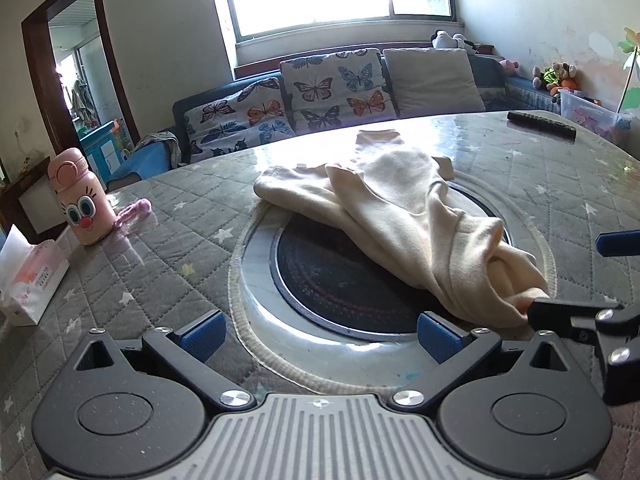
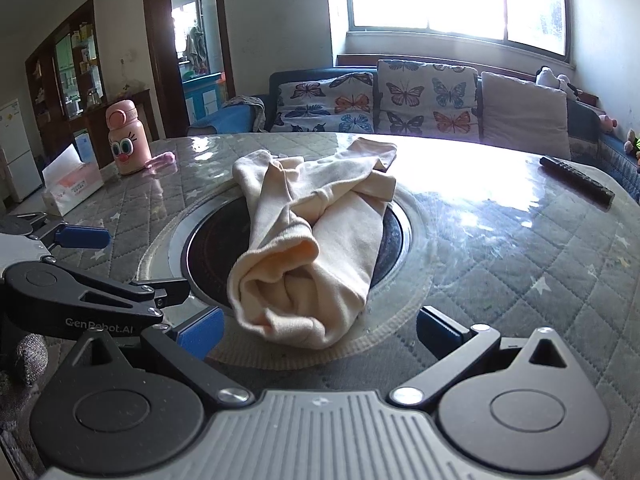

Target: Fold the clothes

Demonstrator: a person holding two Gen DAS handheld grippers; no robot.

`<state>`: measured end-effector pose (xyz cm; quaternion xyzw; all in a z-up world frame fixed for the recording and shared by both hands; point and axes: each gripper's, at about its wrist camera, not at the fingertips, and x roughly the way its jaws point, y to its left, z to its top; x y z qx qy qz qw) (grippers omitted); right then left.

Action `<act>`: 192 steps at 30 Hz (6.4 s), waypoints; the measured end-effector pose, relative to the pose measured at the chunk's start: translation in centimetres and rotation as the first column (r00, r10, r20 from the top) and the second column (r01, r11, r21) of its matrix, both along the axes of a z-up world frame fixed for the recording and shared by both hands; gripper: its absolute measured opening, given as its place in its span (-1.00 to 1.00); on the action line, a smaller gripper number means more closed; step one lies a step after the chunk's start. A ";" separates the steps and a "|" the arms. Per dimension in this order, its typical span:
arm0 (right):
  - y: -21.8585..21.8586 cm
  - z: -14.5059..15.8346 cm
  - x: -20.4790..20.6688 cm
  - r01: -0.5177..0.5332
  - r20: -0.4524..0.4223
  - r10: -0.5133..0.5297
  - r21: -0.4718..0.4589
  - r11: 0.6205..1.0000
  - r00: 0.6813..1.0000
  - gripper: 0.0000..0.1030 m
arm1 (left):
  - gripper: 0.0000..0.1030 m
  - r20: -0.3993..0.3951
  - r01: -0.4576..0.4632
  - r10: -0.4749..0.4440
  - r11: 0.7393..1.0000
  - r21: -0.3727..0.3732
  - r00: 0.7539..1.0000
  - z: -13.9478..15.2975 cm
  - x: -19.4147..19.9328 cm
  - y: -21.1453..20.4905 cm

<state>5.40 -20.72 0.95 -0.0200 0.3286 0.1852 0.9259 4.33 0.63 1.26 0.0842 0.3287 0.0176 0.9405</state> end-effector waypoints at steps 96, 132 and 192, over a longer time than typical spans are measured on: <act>-0.4 -0.5 4.5 -0.088 -0.075 0.096 0.099 0.991 0.993 -0.11 | -0.92 0.201 -0.065 0.099 0.983 -0.169 0.974 5.6 -1.7 11.4; -4.7 1.5 0.5 0.065 -0.026 -0.065 0.012 0.998 0.998 -0.75 | -0.93 0.015 -0.419 0.438 0.869 -0.264 0.899 0.3 -11.2 22.0; -12.3 -3.2 10.5 0.366 0.001 -0.369 -0.137 0.921 0.929 -0.92 | -0.16 -0.070 -0.526 0.521 0.842 -0.118 0.850 1.7 -10.0 22.5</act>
